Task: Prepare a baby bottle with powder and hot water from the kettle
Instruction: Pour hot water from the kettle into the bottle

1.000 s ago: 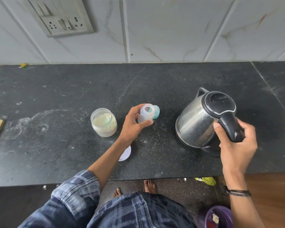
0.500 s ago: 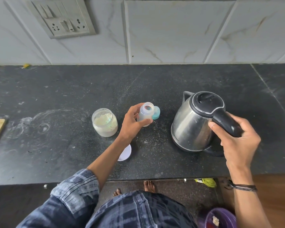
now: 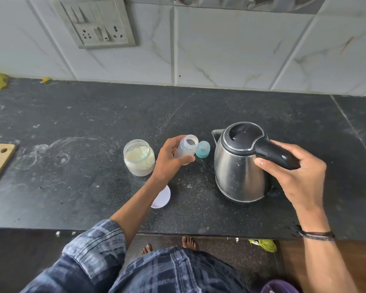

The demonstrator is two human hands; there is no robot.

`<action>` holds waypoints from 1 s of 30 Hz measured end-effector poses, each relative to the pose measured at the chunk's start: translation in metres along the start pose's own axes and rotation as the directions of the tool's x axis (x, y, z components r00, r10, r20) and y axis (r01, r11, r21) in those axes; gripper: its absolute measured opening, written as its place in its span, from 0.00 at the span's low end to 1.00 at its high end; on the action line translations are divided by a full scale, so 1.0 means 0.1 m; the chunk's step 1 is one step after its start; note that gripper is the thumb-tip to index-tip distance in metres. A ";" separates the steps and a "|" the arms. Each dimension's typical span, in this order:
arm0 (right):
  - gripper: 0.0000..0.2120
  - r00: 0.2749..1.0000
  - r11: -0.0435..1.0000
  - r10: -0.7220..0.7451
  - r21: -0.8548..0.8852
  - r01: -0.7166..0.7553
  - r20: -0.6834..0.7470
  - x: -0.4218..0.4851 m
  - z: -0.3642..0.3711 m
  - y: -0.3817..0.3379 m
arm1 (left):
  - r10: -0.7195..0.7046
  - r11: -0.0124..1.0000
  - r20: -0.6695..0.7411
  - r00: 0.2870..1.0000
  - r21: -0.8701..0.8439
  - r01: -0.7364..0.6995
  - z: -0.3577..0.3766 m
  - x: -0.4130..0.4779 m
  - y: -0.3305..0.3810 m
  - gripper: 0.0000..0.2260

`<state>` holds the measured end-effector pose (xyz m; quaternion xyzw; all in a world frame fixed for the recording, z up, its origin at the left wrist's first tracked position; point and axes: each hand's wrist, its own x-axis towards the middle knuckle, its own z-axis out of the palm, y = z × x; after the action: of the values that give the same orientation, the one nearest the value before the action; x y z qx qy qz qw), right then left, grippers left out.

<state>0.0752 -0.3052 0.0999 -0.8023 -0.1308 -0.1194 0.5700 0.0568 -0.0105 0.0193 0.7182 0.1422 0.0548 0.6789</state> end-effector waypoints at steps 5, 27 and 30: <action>0.21 0.993 0.997 -0.037 -0.059 0.043 0.109 0.12 -0.01 -0.15 | -0.015 1.000 0.001 1.000 0.009 0.015 -0.04 -0.01 -0.02 0.26; 0.20 0.859 0.908 0.049 -0.382 0.175 0.509 0.73 0.13 -0.91 | -0.041 0.998 -0.054 0.998 0.041 0.044 0.06 -0.19 -0.24 0.27; 0.20 0.841 0.896 0.082 -0.409 0.173 0.536 0.78 0.18 -0.99 | -0.049 0.998 -0.060 0.997 0.047 0.052 0.09 -0.20 -0.28 0.27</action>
<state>0.1152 -0.2506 0.2083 -0.9075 -0.2748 0.0708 0.3096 0.0369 -0.0235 -0.0069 0.7288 0.1813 0.0554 0.6580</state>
